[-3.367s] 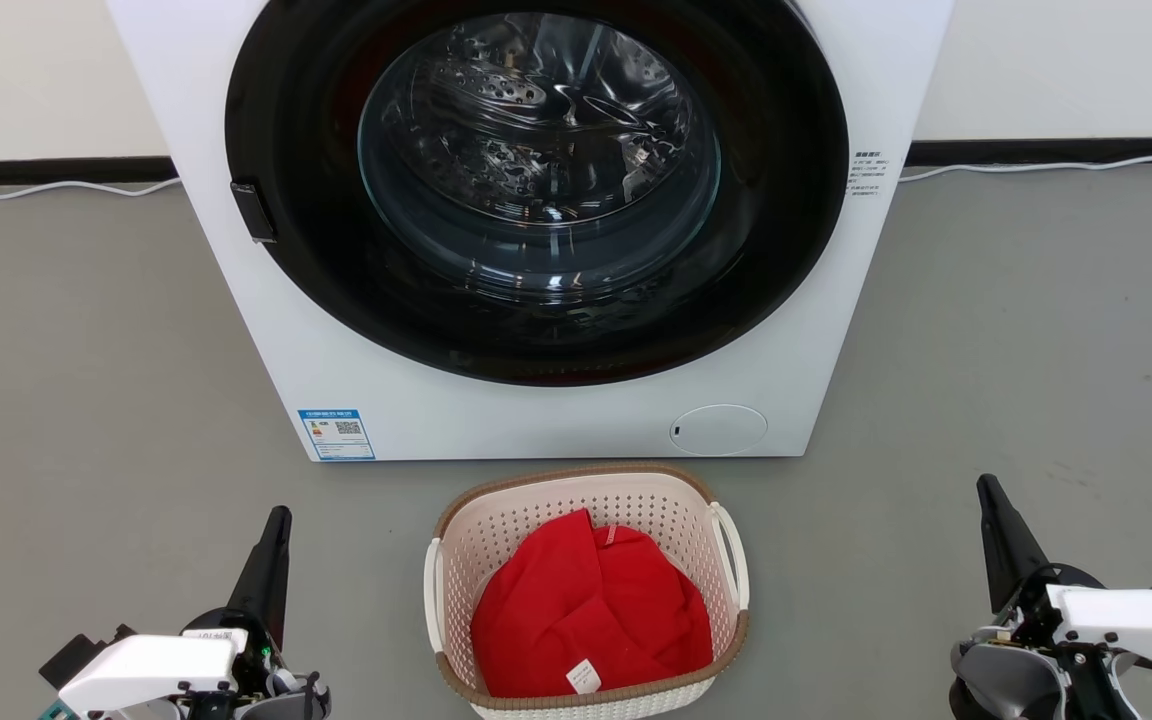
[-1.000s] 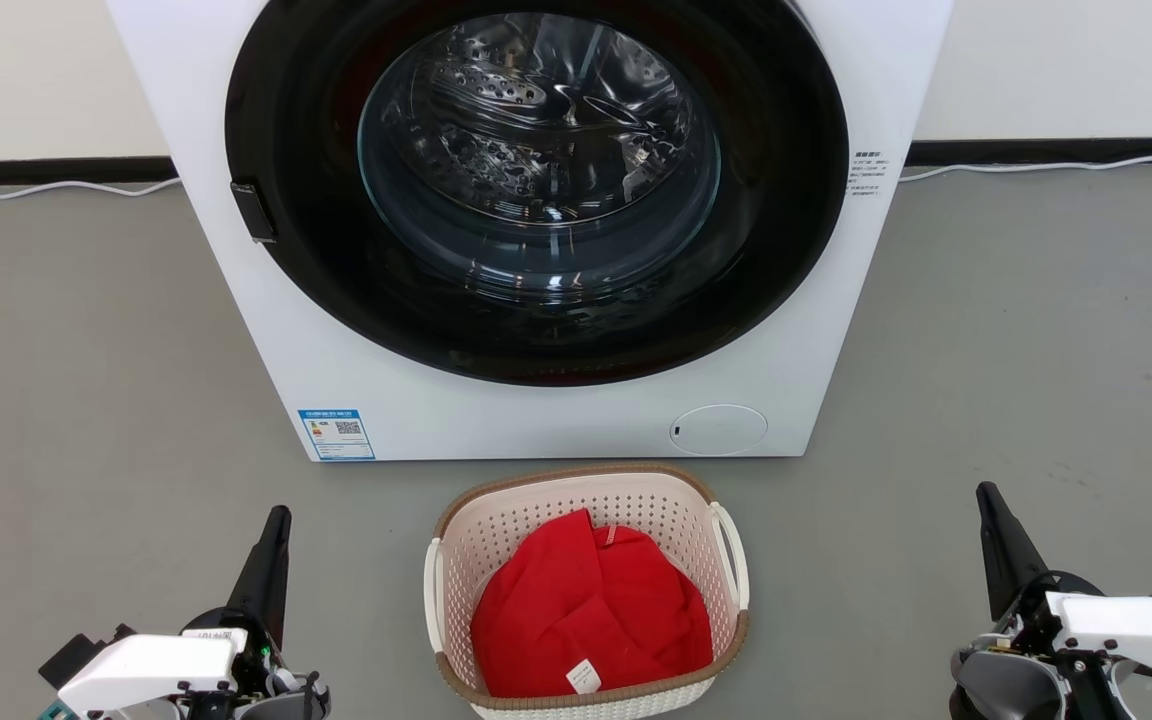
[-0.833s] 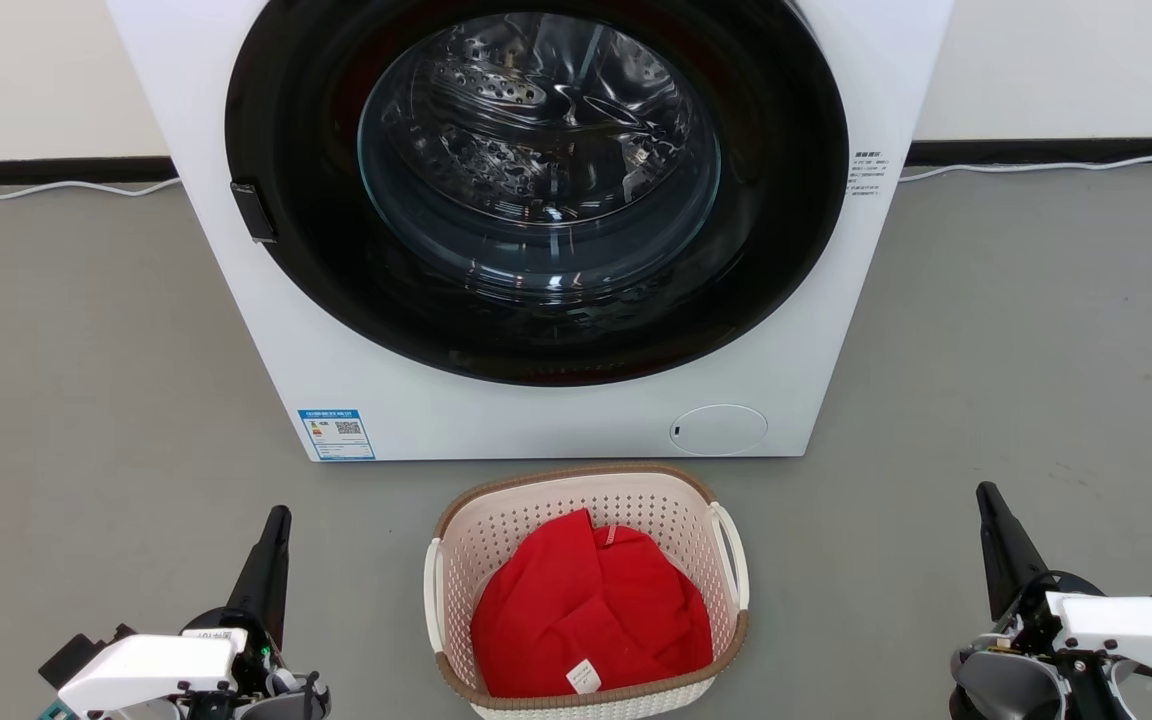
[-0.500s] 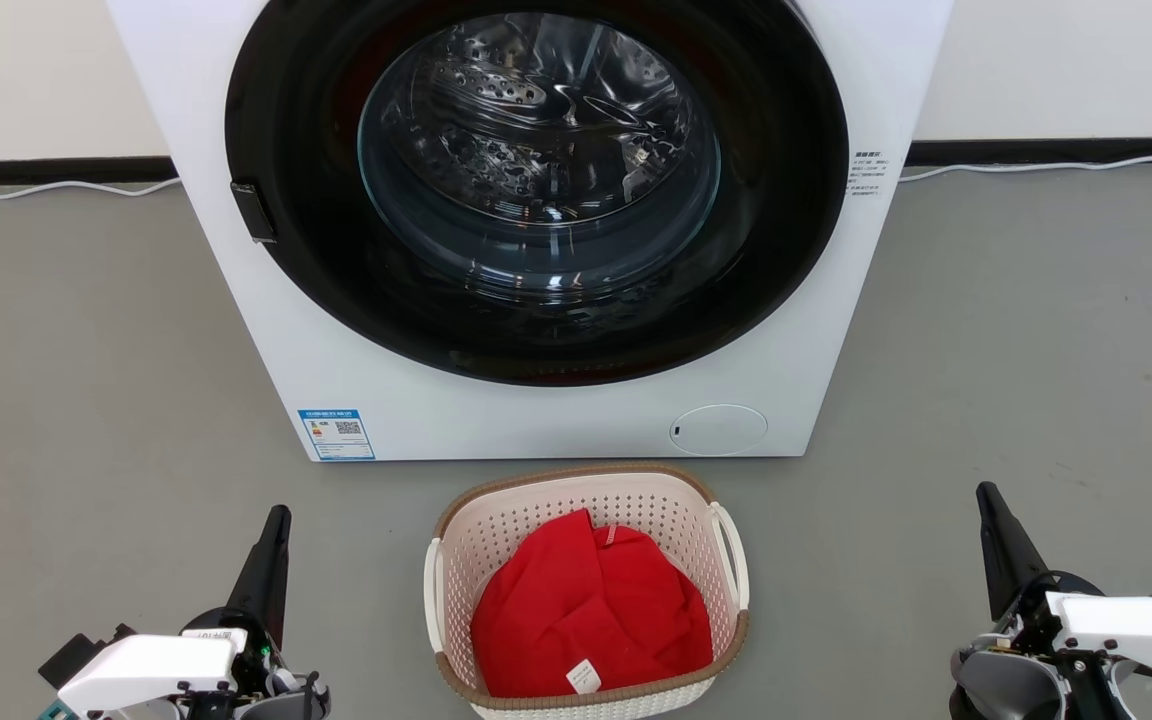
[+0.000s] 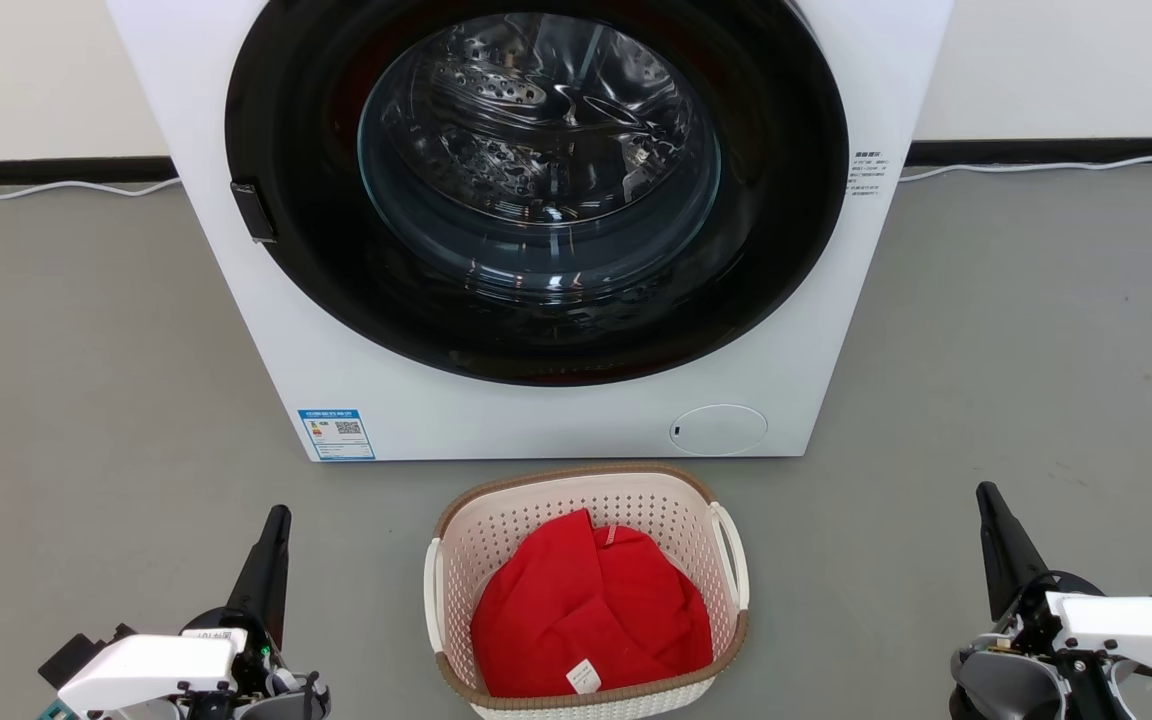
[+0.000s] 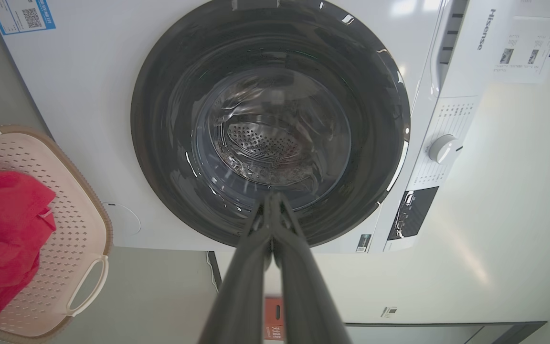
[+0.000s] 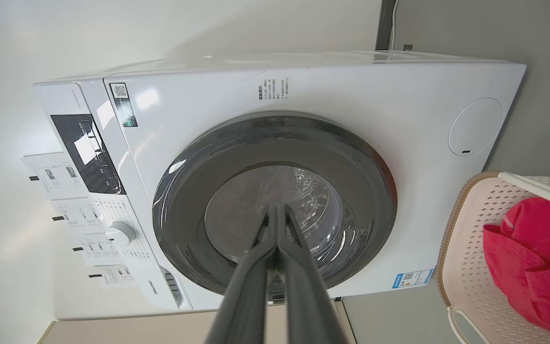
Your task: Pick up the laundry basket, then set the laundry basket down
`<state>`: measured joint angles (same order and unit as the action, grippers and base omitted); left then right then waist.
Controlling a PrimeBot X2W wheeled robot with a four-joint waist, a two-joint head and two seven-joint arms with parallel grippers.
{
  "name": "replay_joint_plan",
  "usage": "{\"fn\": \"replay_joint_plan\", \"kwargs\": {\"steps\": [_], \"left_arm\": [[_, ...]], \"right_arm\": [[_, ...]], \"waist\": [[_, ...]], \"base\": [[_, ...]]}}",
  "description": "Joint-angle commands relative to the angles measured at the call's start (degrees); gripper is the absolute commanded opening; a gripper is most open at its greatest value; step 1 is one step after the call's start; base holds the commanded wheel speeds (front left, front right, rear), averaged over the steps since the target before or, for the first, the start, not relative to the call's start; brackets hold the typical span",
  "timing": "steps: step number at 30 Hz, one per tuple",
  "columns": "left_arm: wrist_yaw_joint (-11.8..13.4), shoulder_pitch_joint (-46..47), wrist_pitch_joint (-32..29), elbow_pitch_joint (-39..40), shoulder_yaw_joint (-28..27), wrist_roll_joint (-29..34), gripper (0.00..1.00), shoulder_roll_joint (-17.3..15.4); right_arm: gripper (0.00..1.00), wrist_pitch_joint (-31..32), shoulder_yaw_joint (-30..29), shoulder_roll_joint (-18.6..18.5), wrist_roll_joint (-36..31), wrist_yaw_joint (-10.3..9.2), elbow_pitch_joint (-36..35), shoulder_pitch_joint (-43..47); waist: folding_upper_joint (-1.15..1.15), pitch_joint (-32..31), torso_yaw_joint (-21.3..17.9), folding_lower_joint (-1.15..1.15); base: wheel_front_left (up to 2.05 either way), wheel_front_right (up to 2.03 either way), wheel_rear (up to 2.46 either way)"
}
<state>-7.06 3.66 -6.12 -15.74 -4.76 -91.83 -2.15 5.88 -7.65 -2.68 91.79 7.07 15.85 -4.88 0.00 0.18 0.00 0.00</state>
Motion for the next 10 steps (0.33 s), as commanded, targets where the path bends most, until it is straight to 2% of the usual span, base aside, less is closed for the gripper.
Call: {"fn": "replay_joint_plan", "kwargs": {"steps": [1, 10], "left_arm": [[-0.43, 2.53, -0.36, 1.69, -1.75, -0.34, 0.0, -0.73], [-0.43, 2.53, -0.36, 1.69, -1.75, -0.34, 0.0, -0.73]], "right_arm": [[0.0, 0.61, 1.12, -0.2, 0.37, 0.42, -1.82, -1.31], [0.0, 0.61, 1.12, -0.2, 0.37, 0.42, -1.82, -1.31]], "waist": [[0.0, 0.0, 0.0, 0.0], [0.0, 0.0, 0.0, 0.0]], "base": [[0.0, 0.0, 0.0], [0.0, 0.0, 0.0]]}}
